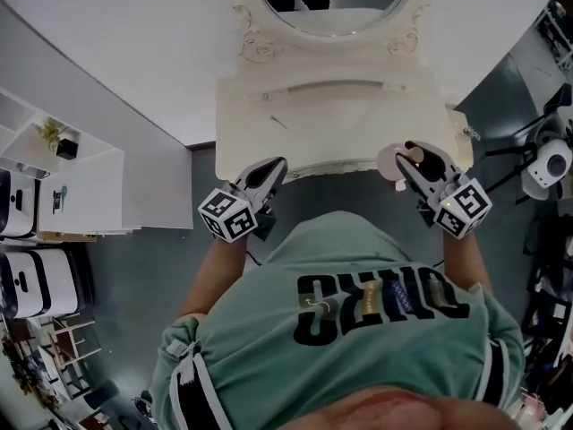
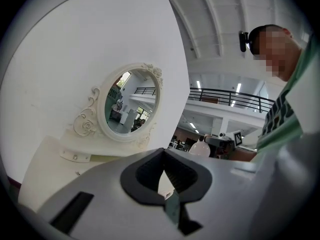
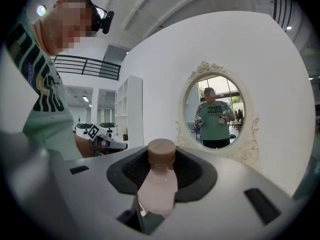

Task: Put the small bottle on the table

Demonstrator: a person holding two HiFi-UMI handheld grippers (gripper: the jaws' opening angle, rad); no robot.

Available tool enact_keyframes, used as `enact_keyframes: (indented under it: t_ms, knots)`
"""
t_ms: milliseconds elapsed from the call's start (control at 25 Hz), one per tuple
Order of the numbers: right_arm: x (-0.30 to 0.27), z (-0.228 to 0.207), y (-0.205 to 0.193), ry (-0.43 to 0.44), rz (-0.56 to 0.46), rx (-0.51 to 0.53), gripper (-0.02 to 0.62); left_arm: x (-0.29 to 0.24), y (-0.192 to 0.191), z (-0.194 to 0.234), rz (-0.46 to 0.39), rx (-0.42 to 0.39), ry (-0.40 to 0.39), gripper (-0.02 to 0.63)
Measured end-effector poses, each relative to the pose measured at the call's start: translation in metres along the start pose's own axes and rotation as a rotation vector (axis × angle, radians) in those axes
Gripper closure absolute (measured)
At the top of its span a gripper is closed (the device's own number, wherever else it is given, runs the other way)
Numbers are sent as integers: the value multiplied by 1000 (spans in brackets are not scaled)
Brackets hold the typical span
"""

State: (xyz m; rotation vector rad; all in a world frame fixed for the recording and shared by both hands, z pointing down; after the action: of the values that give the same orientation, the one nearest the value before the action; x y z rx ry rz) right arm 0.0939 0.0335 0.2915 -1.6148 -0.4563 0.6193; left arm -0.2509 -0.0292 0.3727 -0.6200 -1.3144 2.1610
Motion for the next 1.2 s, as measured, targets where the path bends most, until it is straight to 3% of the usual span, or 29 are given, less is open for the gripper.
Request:
enact_keyframes:
  t_ms: [200, 480, 920, 1200]
  knots:
    - [-30, -20, 4, 3, 17, -9, 471, -11, 10, 31, 9, 25, 11, 598]
    - [-41, -78, -5, 56, 11, -24, 471, -47, 7, 39, 15, 24, 74, 598]
    - [-20, -218, -21, 264, 11, -13, 471, -154, 3, -7, -26, 51, 294, 598]
    - [-33, -258, -34, 304, 14, -27, 471, -193, 4, -17, 26, 3, 318, 598]
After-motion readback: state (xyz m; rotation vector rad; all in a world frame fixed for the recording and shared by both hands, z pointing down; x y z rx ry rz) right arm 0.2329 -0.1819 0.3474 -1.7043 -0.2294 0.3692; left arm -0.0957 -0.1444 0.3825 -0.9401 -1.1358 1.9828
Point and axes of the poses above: the fingertips, and each gripper's own axes: x backward along the fingers, z to its left, y out of its top, the point moved 8 cm from there along x, backward along the fingers, and after that the axes turned 13 degrees about y, right-handed, at the moved point
